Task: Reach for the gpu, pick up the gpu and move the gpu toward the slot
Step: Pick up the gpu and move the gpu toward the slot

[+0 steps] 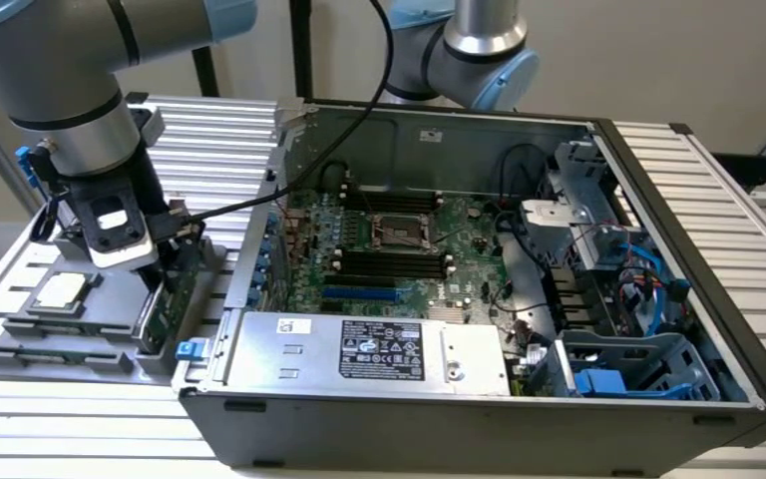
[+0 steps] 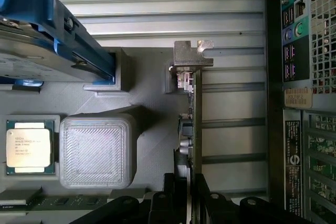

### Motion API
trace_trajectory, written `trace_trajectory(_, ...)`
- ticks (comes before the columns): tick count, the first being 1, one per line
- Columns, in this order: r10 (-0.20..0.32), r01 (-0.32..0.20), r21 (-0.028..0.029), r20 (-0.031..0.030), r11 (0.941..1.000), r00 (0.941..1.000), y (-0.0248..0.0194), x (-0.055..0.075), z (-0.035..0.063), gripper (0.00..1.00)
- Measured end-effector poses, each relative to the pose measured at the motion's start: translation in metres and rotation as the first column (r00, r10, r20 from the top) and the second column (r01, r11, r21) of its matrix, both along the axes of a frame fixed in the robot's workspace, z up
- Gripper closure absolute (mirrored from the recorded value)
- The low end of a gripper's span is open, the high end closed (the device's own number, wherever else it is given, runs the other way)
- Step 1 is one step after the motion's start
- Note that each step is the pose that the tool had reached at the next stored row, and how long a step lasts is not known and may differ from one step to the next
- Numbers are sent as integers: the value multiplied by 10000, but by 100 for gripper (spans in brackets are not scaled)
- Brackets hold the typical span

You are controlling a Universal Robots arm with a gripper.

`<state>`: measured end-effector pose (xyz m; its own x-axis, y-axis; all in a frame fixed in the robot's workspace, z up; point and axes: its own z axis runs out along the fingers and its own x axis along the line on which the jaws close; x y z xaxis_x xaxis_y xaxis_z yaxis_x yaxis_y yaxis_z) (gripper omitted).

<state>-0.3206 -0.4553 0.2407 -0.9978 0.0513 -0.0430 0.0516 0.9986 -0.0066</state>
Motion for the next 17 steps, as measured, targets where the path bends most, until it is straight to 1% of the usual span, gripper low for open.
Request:
trace_trajectory(4, -1, 1, 27, 0, 10000, 10000, 0, -1, 1, 74)
trace_trajectory(8, -1, 1, 90, 2, 10000, 10000, -3, 0, 7, 74)
trace_trajectory(10, -1, 1, 120, -7, 9999, 10000, -5, 0, 11, 74)
trace_trajectory(12, -1, 1, 131, -26, 9999, 10000, -6, 1, 12, 74)
trace_trajectory(14, -1, 1, 130, -59, 9999, 10000, -7, 5, 13, 74)
trace_trajectory(15, 1, 0, 130, -79, 9999, 10000, -7, 9, 14, 74)
trace_trajectory(17, 0, 2, 130, -142, 9999, 9999, -7, 20, 14, 74)
